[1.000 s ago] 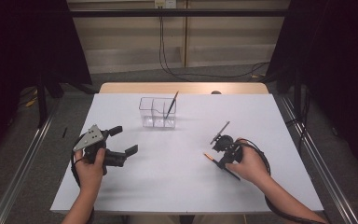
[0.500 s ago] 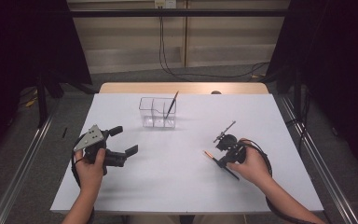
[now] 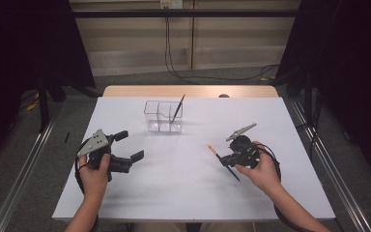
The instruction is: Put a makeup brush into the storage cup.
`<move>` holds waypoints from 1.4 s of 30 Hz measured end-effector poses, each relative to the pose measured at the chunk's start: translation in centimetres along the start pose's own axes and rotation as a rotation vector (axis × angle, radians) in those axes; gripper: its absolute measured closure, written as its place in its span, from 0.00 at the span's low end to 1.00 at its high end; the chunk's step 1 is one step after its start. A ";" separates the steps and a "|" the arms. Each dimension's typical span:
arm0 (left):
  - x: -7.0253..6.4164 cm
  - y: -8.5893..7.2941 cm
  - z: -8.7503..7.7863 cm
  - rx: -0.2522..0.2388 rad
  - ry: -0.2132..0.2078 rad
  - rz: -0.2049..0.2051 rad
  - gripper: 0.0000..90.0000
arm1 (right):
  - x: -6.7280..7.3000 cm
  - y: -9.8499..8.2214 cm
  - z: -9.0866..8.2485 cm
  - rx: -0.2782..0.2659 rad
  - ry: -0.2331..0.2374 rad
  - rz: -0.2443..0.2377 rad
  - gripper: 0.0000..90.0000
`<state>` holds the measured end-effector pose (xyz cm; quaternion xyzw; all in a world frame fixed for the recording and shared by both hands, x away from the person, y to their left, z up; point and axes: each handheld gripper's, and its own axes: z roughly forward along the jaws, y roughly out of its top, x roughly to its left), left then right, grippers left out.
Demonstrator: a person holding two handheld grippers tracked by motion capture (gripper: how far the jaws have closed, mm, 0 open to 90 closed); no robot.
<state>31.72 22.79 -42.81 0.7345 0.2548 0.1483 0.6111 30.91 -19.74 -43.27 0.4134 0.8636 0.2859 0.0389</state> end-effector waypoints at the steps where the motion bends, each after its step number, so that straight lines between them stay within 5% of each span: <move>1: -0.1 0.0 0.1 -0.002 -0.004 -0.004 0.02 | 0.0 0.0 -0.1 -0.016 0.001 -0.004 0.93; 20: -0.5 -0.1 1.4 -0.011 -0.038 -0.036 0.02 | 0.8 -0.7 -1.0 -0.415 0.078 -0.023 0.93; 42: -1.6 1.2 4.7 -0.039 -0.124 -0.068 0.01 | 1.0 -0.7 -2.0 -0.538 0.050 -0.072 0.93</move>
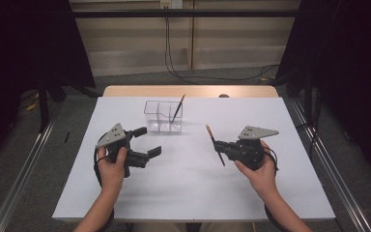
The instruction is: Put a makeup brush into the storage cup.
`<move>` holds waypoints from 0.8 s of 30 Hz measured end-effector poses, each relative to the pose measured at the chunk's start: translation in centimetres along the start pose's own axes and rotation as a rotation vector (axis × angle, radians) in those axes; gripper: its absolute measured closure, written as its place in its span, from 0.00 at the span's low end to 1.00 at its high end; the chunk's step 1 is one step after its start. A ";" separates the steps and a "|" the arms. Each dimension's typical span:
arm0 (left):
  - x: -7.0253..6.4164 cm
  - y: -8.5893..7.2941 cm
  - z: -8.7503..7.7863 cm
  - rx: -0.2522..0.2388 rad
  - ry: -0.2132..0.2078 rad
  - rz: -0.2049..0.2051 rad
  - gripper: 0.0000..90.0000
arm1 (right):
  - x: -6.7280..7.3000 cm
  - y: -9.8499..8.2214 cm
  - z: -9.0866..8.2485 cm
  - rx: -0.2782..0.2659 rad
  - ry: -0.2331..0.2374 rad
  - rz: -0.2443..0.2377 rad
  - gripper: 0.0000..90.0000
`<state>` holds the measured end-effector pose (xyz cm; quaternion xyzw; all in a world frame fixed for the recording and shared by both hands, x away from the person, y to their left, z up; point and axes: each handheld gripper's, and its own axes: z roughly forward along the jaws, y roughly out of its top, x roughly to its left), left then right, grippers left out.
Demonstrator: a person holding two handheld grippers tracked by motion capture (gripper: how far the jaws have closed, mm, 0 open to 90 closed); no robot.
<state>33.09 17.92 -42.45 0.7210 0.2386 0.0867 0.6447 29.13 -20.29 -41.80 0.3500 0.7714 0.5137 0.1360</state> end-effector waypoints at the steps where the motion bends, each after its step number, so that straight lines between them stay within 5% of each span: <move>1: -0.1 0.1 0.3 0.002 -0.005 -0.001 0.01 | 0.0 0.0 0.0 0.000 0.002 -0.001 0.93; 24: -1.5 0.6 4.6 -0.017 -0.085 -0.059 0.00 | 0.8 0.6 0.4 -0.026 0.018 -0.023 0.93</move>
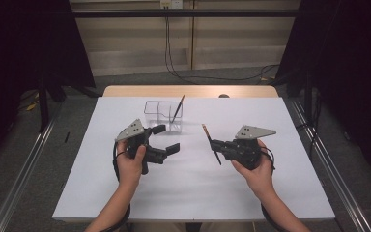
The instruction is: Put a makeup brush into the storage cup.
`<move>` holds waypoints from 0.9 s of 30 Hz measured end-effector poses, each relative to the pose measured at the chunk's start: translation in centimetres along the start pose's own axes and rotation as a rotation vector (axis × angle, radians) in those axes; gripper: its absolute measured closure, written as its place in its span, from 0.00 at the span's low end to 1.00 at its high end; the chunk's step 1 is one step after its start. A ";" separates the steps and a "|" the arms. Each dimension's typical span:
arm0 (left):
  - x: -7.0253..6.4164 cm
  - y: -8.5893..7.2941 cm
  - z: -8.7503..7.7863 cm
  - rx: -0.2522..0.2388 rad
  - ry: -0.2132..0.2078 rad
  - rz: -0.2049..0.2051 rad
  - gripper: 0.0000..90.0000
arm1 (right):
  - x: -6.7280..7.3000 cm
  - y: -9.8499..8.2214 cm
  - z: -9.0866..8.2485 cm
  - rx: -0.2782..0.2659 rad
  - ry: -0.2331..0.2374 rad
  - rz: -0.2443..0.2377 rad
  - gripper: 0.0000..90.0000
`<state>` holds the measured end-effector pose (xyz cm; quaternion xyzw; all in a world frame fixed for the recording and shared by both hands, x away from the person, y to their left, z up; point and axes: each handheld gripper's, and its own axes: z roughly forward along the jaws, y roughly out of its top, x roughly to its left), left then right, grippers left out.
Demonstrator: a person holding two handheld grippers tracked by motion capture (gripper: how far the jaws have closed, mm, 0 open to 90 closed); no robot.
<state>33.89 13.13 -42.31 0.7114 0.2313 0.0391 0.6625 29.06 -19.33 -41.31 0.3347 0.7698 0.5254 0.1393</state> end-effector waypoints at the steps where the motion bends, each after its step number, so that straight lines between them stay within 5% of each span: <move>1: -0.1 0.0 0.2 0.004 -0.001 0.004 0.00 | 0.0 0.0 0.0 0.000 0.004 -0.001 0.93; 27: -1.4 0.6 4.4 0.031 -0.040 -0.055 0.05 | 0.6 0.4 0.6 -0.012 0.025 -0.018 0.93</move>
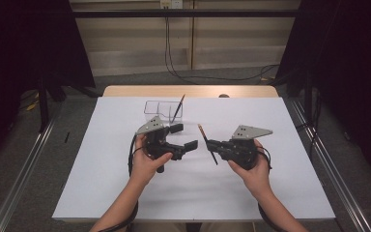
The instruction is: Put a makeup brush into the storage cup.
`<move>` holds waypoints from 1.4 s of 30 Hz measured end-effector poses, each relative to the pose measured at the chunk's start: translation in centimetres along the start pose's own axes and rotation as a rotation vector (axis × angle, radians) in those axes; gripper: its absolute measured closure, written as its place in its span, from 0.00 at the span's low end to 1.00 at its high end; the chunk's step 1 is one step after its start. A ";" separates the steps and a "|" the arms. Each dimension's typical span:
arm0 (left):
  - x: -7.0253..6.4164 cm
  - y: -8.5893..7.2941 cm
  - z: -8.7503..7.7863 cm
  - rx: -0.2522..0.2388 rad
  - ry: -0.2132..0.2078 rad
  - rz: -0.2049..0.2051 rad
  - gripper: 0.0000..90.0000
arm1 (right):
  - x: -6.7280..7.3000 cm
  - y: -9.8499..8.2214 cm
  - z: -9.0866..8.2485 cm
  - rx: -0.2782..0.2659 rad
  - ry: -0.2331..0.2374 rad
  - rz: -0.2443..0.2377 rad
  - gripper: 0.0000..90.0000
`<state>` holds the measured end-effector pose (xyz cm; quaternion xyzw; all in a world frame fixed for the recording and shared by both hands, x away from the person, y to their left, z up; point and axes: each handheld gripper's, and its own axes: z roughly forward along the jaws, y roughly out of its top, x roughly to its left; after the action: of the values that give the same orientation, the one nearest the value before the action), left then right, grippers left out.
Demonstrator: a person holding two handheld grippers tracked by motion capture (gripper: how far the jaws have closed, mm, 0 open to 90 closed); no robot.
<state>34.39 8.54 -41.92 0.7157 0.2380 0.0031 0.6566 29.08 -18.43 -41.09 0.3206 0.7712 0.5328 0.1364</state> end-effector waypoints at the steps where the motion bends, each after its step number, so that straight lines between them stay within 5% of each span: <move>1: -0.1 0.0 0.1 0.000 0.001 0.007 0.07 | 0.0 0.0 0.0 -0.001 0.002 0.002 0.93; 12: -0.2 0.2 0.9 -0.018 -0.064 -0.022 0.32 | -0.1 0.0 -0.1 -0.004 0.003 0.002 0.93; 25: -0.2 0.1 1.3 -0.007 -0.085 -0.073 0.58 | 0.1 0.0 0.2 -0.005 0.011 -0.005 0.93; 42: -0.3 -0.1 1.7 -0.020 -0.113 -0.087 0.92 | 0.4 0.4 0.3 -0.024 0.018 -0.001 0.93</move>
<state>34.60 6.87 -42.09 0.6970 0.2313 -0.0633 0.6757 29.12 -17.88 -40.83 0.3137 0.7663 0.5446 0.1335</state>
